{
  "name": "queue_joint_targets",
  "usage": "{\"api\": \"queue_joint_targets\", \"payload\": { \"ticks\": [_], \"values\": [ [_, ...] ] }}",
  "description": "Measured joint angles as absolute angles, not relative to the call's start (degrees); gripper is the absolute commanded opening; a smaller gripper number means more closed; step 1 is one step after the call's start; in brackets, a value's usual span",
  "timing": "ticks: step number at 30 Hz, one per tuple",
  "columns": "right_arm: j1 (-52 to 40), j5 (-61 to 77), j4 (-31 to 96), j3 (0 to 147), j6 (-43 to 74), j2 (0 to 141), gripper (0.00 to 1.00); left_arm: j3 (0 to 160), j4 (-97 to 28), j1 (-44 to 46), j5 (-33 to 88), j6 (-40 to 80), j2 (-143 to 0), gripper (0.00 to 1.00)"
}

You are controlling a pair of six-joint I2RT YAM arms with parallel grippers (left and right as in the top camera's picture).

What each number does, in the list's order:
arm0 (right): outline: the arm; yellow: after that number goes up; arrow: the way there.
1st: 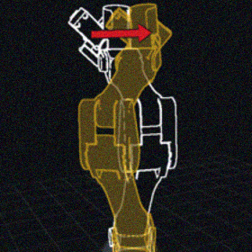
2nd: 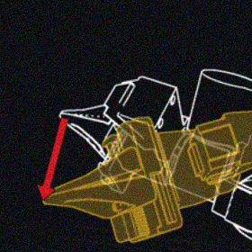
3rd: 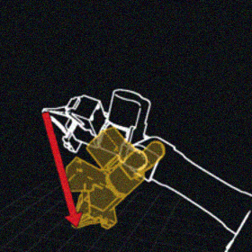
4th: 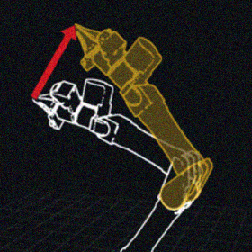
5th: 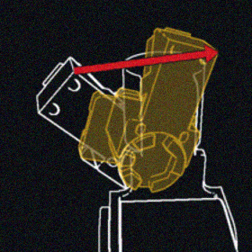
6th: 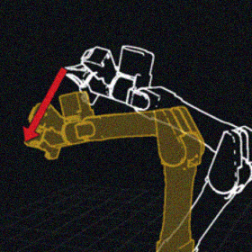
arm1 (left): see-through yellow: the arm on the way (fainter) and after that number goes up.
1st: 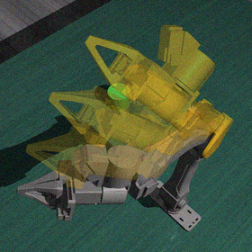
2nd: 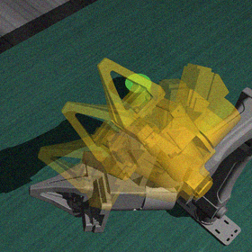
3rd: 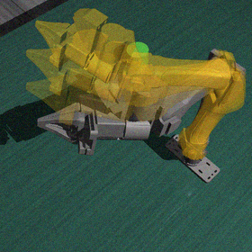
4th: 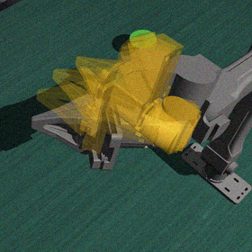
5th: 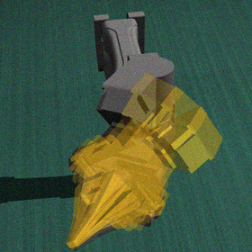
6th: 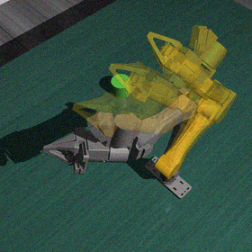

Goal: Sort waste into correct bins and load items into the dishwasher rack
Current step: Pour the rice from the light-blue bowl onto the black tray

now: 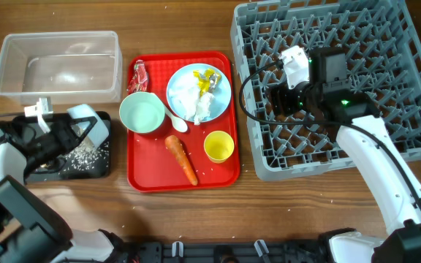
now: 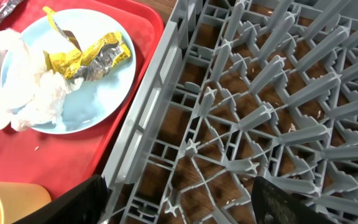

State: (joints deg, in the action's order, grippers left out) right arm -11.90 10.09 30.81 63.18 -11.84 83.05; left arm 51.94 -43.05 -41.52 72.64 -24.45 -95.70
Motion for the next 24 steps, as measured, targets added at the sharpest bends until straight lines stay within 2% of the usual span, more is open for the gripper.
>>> {"api": "queue_joint_targets", "payload": {
  "ticks": [10, 24],
  "values": [
    [-11.9, 10.07, 30.89, 63.18, -11.84, 83.05, 0.76, 51.9, -47.33, -43.64, 87.15, -28.03, -99.72, 0.04],
    [-11.9, 10.09, 30.92, 63.18, -11.4, 83.05, 0.76, 51.9, -48.69, -43.64, 88.42, -28.03, -99.72, 0.04]
  ]
}}
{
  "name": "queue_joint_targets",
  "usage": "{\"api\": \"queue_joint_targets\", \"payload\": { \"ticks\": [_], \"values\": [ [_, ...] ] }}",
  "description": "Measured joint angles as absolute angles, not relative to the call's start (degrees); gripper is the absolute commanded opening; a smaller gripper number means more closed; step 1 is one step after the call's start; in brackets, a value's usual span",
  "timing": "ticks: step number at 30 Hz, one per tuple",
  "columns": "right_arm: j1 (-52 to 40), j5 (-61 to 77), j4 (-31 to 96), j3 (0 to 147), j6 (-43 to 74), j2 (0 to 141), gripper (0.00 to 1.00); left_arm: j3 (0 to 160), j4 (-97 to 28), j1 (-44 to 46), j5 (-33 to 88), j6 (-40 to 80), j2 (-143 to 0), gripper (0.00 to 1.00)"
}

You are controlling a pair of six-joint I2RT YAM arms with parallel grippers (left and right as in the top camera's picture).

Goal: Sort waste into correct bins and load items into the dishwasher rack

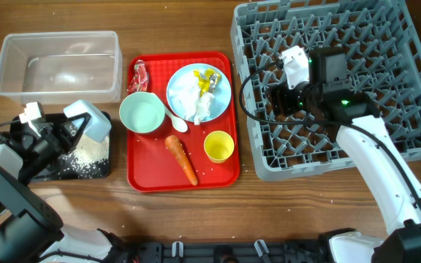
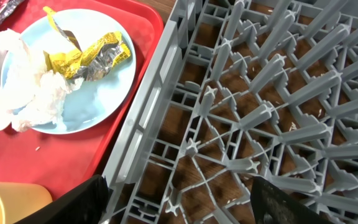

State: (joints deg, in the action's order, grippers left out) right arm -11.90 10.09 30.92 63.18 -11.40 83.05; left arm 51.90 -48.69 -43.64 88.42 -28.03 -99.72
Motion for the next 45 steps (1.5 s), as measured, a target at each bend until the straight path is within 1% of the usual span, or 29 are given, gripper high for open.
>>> {"api": "queue_joint_targets", "payload": {
  "ticks": [4, 5, 7, 9, 10, 11, 12, 13, 14, 15, 17, 18, 20, 21, 22, 23, 24, 26, 27, 30, 31, 33, 34, 37, 40, 43, 45],
  "values": [
    [-11.9, 10.09, 30.92, 63.18, -10.31, 83.05, 0.76, 51.9, -51.0, -43.4, 87.79, -28.03, -97.3, 0.04],
    [-11.9, 10.09, 30.92, 63.18, -10.11, 83.05, 0.76, 51.92, -52.18, -42.59, 86.8, -28.03, -94.15, 0.04],
    [-11.9, 10.09, 30.89, 63.18, -10.07, 83.05, 0.76, 52.64, -53.54, -37.8, 81.82, -27.14, -86.41, 0.04],
    [-11.9, 10.09, 30.89, 63.18, -9.82, 83.05, 0.76, 53.28, -51.13, -28.71, 72.14, -21.21, -77.52, 0.04],
    [-11.9, 10.09, 30.89, 63.18, -9.63, 83.05, 0.76, 53.6, -49.71, -22.06, 63.29, -15.64, -72.62, 0.04],
    [-11.9, 10.09, 30.87, 63.18, -9.63, 83.05, 0.79, 53.63, -49.39, -16.67, 57.43, -12.03, -70.02, 0.04],
    [-11.9, 10.09, 30.83, 63.18, -9.63, 83.05, 0.8, 53.67, -49.41, -10.76, 50.24, -8.16, -68.47, 0.04],
    [-11.9, 10.09, 30.85, 63.18, -9.37, 83.05, 0.81, 53.74, -50.17, -2.94, 42.89, -4.03, -67.55, 0.04],
    [-11.9, 10.35, 30.87, 63.18, -9.21, 83.05, 0.83, 53.8, -51.13, 2.46, 37.52, -1.08, -67.51, 0.04],
    [-11.9, 10.68, 30.85, 63.18, -9.19, 83.05, 0.85, 53.8, -53.01, 9.34, 28.71, 3.53, -67.94, 0.04],
    [-11.9, 12.1, 30.87, 63.18, -9.02, 83.05, 0.91, 53.91, -56.45, 18.39, 16.88, 10.28, -70.94, 0.04],
    [-11.9, 12.82, 30.89, 63.18, -9.02, 83.05, 1.0, 53.91, -56.88, 20.51, 14.13, 12.23, -72.6, 0.04],
    [-11.9, 14.66, 30.87, 63.18, -8.84, 83.05, 1.0, 53.91, -56.99, 23.14, 8.95, 15.53, -76.69, 0.04],
    [-11.9, 15.73, 30.85, 63.18, -8.91, 83.05, 1.0, 53.91, -56.99, 23.57, 7.57, 16.25, -78.46, 0.08],
    [-11.9, 17.06, 30.83, 63.18, -8.84, 83.05, 1.0, 53.91, -56.58, 23.68, 6.37, 16.91, -81.19, 0.21],
    [-11.9, 18.76, 30.76, 63.18, -8.82, 83.05, 1.0, 53.91, -55.88, 23.68, 5.58, 17.34, -83.74, 0.46],
    [-11.9, 21.93, 30.22, 63.18, -8.82, 83.05, 1.0, 53.91, -54.15, 23.68, 4.82, 17.82, -87.94, 0.62],
    [-11.9, 24.77, 28.8, 63.18, -8.78, 83.05, 1.0, 53.91, -53.49, 23.68, 4.75, 18.04, -90.94, 0.7],
    [-11.9, 25.1, 28.49, 63.18, -8.8, 83.05, 1.0, 53.91, -53.32, 23.68, 4.75, 18.48, -91.79, 0.71],
    [-11.9, 28.8, 21.06, 63.18, -4.32, 83.24, 0.98, 54.02, -53.43, 23.55, 4.78, 18.61, -92.31, 0.74],
    [-11.9, 29.65, 18.85, 63.2, -1.17, 83.26, 0.96, 54.74, -53.93, 23.09, 4.78, 18.72, -92.23, 0.77],
    [-12.08, 30.68, 18.17, 63.42, 2.37, 83.26, 0.95, 58.43, -56.23, 21.47, 4.82, 19.22, -91.31, 0.93],
    [-12.93, 30.98, 19.35, 64.12, 3.86, 83.26, 0.95, 61.65, -58.17, 20.56, 4.78, 19.35, -89.89, 1.0],
    [-18.74, 28.4, 23.55, 68.58, 5.37, 83.31, 0.94, 71.09, -62.13, 16.73, 4.78, 19.7, -83.68, 1.0],
    [-25.76, 22.98, 25.04, 73.87, 8.05, 83.5, 0.86, 74.89, -62.17, 9.15, 4.8, 19.7, -77.87, 1.0],
    [-32.62, 17.21, 21.69, 77.78, 14.04, 89.08, 0.83, 74.98, -61.69, -2.13, 4.6, 19.7, -73.91, 1.0],
    [-35.27, 16.71, 20.36, 78.94, 17.78, 96.07, 0.82, 75.0, -61.67, -7.07, 4.36, 19.7, -73.67, 1.0]
  ]
}}
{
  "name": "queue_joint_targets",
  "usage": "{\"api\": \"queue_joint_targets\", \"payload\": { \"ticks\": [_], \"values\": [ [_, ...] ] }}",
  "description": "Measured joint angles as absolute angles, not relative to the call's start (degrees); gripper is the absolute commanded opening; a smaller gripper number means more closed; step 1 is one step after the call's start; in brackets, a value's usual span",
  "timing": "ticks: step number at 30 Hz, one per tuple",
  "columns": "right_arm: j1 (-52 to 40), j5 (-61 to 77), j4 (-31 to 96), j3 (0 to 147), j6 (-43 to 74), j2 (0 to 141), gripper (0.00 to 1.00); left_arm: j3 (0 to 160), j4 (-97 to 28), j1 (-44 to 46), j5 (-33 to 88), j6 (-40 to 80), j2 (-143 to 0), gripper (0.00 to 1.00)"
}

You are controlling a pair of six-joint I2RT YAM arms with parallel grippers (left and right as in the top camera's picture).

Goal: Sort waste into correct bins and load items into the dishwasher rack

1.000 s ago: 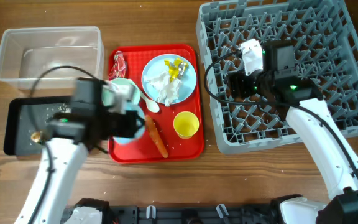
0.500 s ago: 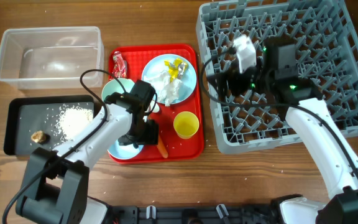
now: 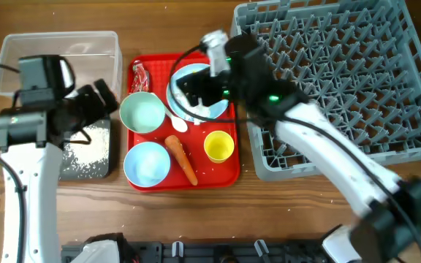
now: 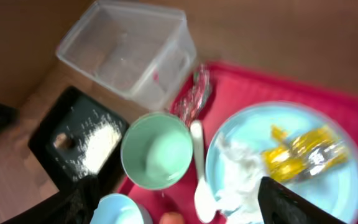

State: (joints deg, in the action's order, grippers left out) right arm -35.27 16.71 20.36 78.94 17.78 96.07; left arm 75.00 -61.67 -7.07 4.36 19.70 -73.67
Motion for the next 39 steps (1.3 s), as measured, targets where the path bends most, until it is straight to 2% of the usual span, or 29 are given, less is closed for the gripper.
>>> {"api": "queue_joint_targets", "payload": {
  "ticks": [2, 5, 8, 15, 18, 26, 32, 35, 37, 39],
  "values": [
    [-37.47, 18.48, 19.2, 82.3, 20.49, 106.3, 0.71, 75.0, -61.67, -10.76, 4.34, 19.7, -73.87, 1.0],
    [-38.83, 22.61, 20.73, 90.13, 24.62, 117.54, 0.6, 75.07, -61.63, -11.88, 3.9, 19.7, -75.61, 1.0],
    [-38.83, 24.64, 22.79, 90.72, 26.79, 119.83, 0.55, 75.07, -61.69, -12.08, 3.27, 19.68, -79.07, 1.0],
    [-42.37, 24.4, 23.2, 91.24, 28.88, 125.25, 0.48, 75.07, -61.06, -12.08, 3.22, 19.7, -84.47, 1.0],
    [-42.39, 24.32, 21.78, 91.24, 30.11, 127.39, 0.4, 75.07, -60.77, -12.08, 3.22, 19.7, -84.86, 1.0],
    [-42.39, 23.09, 18.28, 91.29, 32.71, 130.19, 0.04, 75.07, -59.55, -12.08, 2.83, 19.68, -84.86, 1.0],
    [-41.34, 22.24, 20.75, 93.56, 31.35, 129.97, 0.04, 75.07, -59.53, -12.08, 2.59, 19.68, -84.86, 1.0],
    [-39.4, 18.5, 23.42, 93.6, 27.75, 124.31, 0.04, 75.07, -59.13, -12.08, 2.37, 19.7, -84.86, 1.0],
    [-37.47, 10.48, 28.21, 93.71, 23.4, 116.2, 0.04, 75.07, -59.02, -12.08, 2.37, 19.68, -84.86, 1.0],
    [-33.98, -3.29, 30.92, 94.43, 18.59, 107.42, 0.04, 75.07, -58.67, -12.08, 2.37, 19.7, -84.86, 1.0]
  ]
}}
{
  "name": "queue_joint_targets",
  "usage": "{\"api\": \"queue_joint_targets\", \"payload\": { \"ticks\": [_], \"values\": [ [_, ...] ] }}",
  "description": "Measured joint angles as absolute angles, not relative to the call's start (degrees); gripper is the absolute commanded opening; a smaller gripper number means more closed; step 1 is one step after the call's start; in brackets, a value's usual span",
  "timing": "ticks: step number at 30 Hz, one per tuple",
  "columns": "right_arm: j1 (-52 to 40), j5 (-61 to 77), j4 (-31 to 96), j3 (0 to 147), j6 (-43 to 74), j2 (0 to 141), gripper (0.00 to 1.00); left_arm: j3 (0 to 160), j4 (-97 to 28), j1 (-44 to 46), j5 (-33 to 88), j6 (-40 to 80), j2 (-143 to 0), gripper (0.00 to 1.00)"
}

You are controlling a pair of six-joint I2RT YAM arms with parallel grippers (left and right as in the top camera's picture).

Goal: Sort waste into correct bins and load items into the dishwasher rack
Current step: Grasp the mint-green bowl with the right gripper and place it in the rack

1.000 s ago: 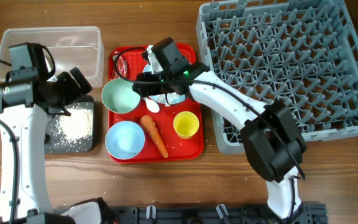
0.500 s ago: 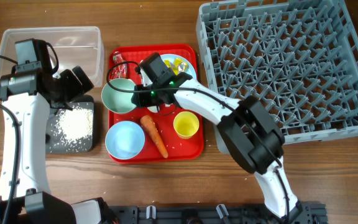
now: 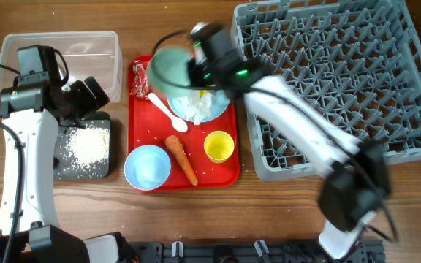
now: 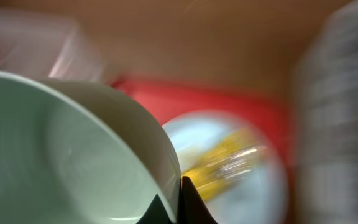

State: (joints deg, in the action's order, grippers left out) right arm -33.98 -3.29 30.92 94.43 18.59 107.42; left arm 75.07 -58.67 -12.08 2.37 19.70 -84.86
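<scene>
My right gripper is shut on the rim of the pale green bowl, which hangs tilted above the back of the red tray. The right wrist view is blurred: the green bowl fills its left side, with my right gripper pinching the rim. Behind it is the light blue plate with a yellow wrapper. A blue bowl, carrot, yellow cup and white spoon lie on the tray. My left gripper is open and empty beside the clear bin.
A black tray holding a heap of white rice lies left of the red tray. The grey dishwasher rack fills the right side. A red wrapper lies at the tray's back left corner. Tissue and wrapper rest on the plate.
The green bowl stood on the tray with my right gripper open above it. Now that gripper is shut on the rim and the bowl is raised and tilted. My left gripper shifted slightly left.
My left gripper held the blue bowl tipped over the black tray while my right gripper hung open over the rack. More rice then lay on that tray. Later the blue bowl stood on the red tray, released, and my right arm was above the tray. Now it holds the green bowl.
</scene>
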Motion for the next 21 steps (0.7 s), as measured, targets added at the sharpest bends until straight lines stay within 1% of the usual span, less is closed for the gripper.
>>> {"api": "queue_joint_targets", "payload": {
  "ticks": [2, 4, 6, 8, 10, 11, 13, 15, 18, 21],
  "values": [
    [-28.95, -15.99, 30.0, 95.59, 14.85, 102.87, 0.04, 75.07, -58.19, -12.08, 2.35, 19.68, -84.86, 1.0],
    [-22.9, -28.67, 25.17, 95.77, 9.32, 102.5, 0.04, 75.07, -58.08, -12.08, 2.35, 19.68, -84.86, 1.0],
    [-19.35, -36.58, 17.8, 95.44, 2.52, 104.51, 0.04, 75.07, -57.95, -12.08, 2.17, 19.7, -84.9, 1.0],
    [-16.6, -45.25, 4.05, 95.18, -9.63, 109.8, 0.04, 75.07, -57.25, -12.08, 2.15, 19.7, -84.93, 1.0],
    [-15.27, -50.02, -4.86, 94.98, -21.5, 115.66, 0.04, 75.07, -56.71, -12.08, 2.17, 19.7, -84.95, 1.0],
    [-14.9, -51.75, -6.31, 94.96, -28.6, 119.15, 0.04, 75.07, -56.49, -12.08, 1.96, 19.68, -84.97, 1.0],
    [-14.85, -53.74, -6.46, 94.89, -36.84, 123.9, 0.04, 75.07, -56.47, -12.08, 1.96, 19.7, -84.97, 1.0],
    [-14.85, -54.98, -6.48, 94.85, -39.7, 125.4, 0.04, 75.07, -56.47, -12.08, 1.96, 19.68, -84.97, 1.0],
    [-14.85, -55.81, -6.24, 94.85, -39.99, 125.38, 0.04, 75.07, -56.34, -12.08, 1.89, 19.7, -84.97, 1.0],
    [-15.16, -56.16, -3.14, 94.87, -39.05, 125.36, 0.04, 75.07, -56.27, -12.08, 1.5, 19.7, -84.97, 1.0]
  ]
}}
